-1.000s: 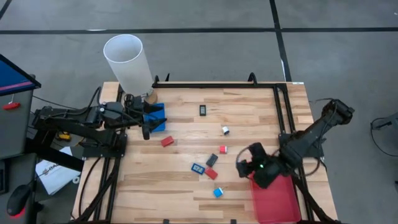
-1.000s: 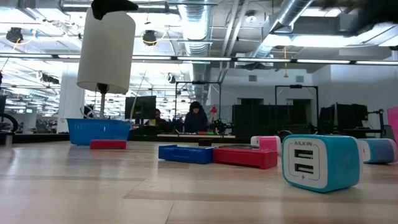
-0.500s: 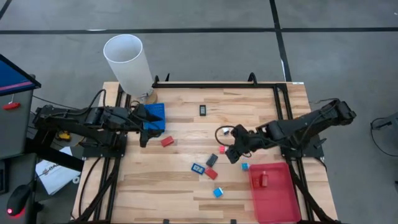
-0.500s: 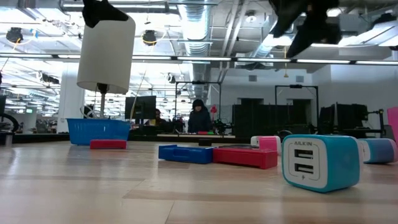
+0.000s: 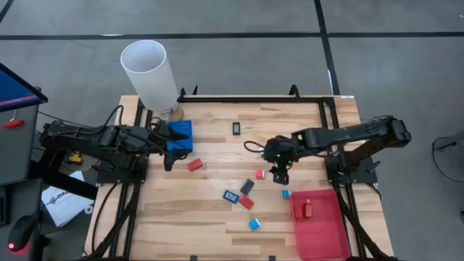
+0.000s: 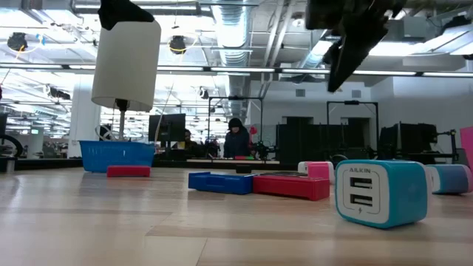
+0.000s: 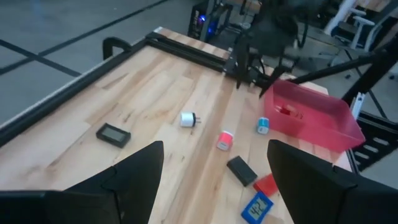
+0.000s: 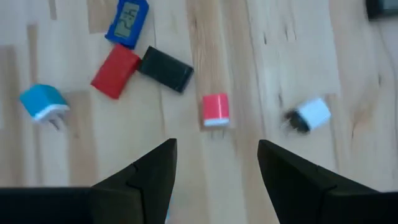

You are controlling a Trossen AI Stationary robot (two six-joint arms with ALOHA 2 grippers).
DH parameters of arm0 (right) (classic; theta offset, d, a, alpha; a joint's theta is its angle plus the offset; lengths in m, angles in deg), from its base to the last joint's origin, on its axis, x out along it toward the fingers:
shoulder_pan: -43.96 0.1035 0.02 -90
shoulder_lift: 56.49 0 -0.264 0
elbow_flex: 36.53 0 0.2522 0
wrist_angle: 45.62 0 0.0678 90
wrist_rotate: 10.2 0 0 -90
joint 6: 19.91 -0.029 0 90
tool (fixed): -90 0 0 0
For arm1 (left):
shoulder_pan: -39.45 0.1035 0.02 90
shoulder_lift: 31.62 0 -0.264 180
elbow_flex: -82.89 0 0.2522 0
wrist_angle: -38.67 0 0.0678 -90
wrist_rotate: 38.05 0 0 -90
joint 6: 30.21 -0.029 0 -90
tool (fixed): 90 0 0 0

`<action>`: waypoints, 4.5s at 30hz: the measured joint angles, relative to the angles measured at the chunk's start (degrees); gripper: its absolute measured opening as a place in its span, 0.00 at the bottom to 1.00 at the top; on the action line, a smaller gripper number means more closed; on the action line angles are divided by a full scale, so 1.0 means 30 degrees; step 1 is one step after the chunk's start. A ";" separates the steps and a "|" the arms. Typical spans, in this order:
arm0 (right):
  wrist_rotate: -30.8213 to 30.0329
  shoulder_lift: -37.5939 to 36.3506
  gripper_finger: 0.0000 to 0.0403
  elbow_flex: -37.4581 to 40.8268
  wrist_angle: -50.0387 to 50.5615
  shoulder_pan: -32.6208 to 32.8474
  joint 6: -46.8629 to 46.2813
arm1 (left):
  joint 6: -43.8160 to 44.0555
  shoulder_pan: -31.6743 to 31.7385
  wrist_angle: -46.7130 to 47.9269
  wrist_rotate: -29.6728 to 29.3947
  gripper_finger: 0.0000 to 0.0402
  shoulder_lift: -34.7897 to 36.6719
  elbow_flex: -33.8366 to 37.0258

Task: Pick & Place Office items
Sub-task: Put the pink charger adapter into the red bin, then put the top blue charger adapter into the red bin

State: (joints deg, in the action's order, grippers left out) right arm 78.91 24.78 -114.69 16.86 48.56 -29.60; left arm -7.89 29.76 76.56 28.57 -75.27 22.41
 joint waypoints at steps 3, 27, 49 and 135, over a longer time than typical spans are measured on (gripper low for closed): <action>0.0851 0.1094 0.54 0.0020 -0.0259 -0.0689 0.1810 | -0.0005 0.0000 -0.0162 -0.0291 0.71 -0.0002 0.0000; 0.0877 0.7874 0.54 0.0012 -0.4051 -0.0159 0.2673 | -0.0252 -0.0036 -0.0250 0.0326 0.71 -0.0002 0.0000; 0.3699 0.1511 0.30 -0.0002 0.0993 0.2356 -0.5036 | -0.0297 -0.0676 -0.0351 0.0448 0.71 0.0005 0.0000; 0.1707 0.1904 0.53 -0.4080 0.9015 0.2910 -1.1191 | -0.0814 -0.0634 -0.2348 0.0645 0.71 -0.0002 -0.0002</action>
State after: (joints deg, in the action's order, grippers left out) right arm 84.03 30.49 -126.93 43.91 57.29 -63.18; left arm -10.33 27.86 69.51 30.50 -75.28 22.40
